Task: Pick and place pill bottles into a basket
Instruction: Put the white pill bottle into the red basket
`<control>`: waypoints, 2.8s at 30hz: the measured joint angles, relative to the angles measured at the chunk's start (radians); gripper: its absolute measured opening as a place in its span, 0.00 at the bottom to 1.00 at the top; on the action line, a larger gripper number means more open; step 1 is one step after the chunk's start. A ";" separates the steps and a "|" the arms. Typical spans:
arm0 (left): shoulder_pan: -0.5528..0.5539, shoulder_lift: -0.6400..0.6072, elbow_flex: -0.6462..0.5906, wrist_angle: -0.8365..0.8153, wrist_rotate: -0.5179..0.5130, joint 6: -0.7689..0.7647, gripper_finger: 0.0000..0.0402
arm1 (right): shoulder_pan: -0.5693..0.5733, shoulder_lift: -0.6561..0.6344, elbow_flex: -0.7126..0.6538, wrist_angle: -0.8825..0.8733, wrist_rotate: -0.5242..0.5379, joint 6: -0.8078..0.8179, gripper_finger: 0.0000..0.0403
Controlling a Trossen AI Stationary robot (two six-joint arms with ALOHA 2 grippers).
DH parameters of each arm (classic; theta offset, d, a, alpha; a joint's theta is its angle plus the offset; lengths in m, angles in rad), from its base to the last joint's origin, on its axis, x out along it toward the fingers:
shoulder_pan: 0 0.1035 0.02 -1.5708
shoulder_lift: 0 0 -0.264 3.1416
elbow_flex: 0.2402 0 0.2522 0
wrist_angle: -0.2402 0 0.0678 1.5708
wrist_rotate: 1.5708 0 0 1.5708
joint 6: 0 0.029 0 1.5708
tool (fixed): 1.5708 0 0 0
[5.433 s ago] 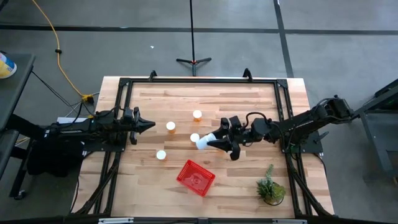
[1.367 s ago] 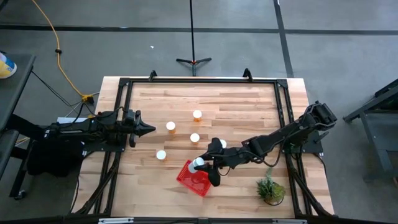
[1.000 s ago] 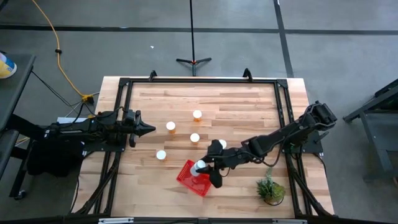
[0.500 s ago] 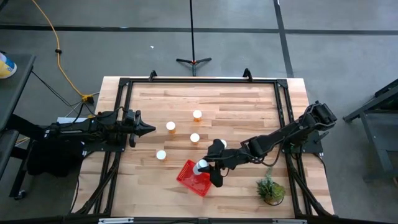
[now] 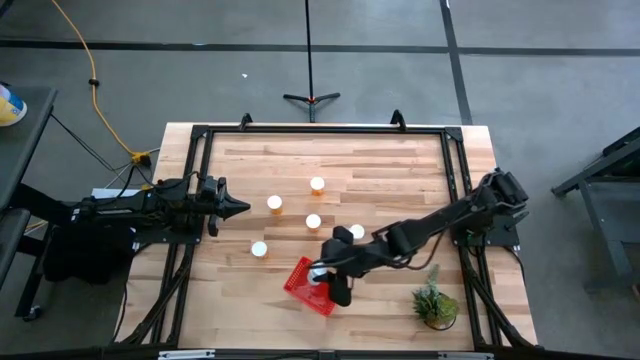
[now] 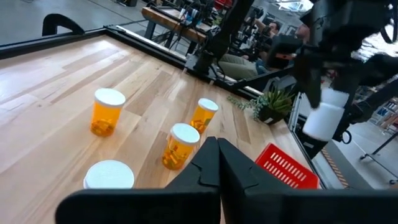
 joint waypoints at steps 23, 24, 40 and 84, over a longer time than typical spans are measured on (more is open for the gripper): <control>0.000 0.000 0.002 -0.008 -0.001 -0.002 0.06 | 0.020 0.099 0.039 -0.072 -0.015 0.015 0.39; 0.000 0.000 0.002 -0.008 -0.001 -0.002 0.06 | 0.021 0.102 0.038 -0.074 -0.016 0.020 0.39; 0.000 0.000 0.002 -0.008 -0.003 -0.002 0.08 | 0.057 0.125 0.038 -0.139 0.030 0.029 0.39; 0.000 0.000 0.000 -0.060 0.008 -0.016 0.07 | 0.104 0.232 0.038 -0.146 0.103 0.039 0.40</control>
